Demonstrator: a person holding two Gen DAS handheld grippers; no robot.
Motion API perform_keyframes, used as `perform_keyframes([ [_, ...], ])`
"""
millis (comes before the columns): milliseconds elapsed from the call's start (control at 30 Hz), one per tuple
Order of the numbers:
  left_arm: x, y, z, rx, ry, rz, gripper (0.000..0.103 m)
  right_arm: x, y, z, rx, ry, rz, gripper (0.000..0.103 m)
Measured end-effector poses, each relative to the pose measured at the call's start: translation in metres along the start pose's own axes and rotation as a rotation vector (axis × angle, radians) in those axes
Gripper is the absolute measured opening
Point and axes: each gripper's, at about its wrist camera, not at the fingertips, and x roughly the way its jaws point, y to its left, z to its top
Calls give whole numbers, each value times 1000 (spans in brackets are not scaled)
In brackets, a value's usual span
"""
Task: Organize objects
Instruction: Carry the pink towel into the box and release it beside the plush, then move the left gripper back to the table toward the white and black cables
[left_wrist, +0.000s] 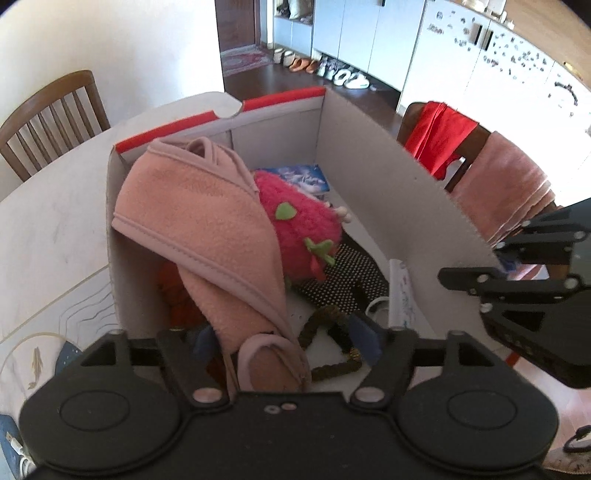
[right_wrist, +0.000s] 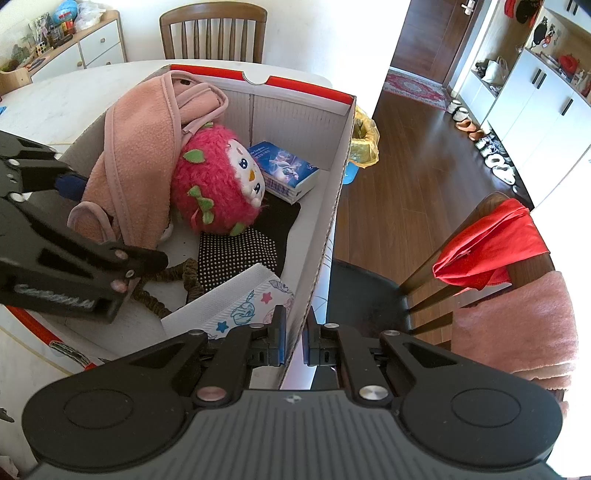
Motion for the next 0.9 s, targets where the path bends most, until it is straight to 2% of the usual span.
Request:
perform_keyframes([
  [533, -47, 4, -6, -46, -135, -20, 82, 0, -3, -2, -6, 0, -1, 8],
  [900, -79, 25, -21, -98, -200, 21, 87, -1, -4, -2, -9, 1, -4, 8],
])
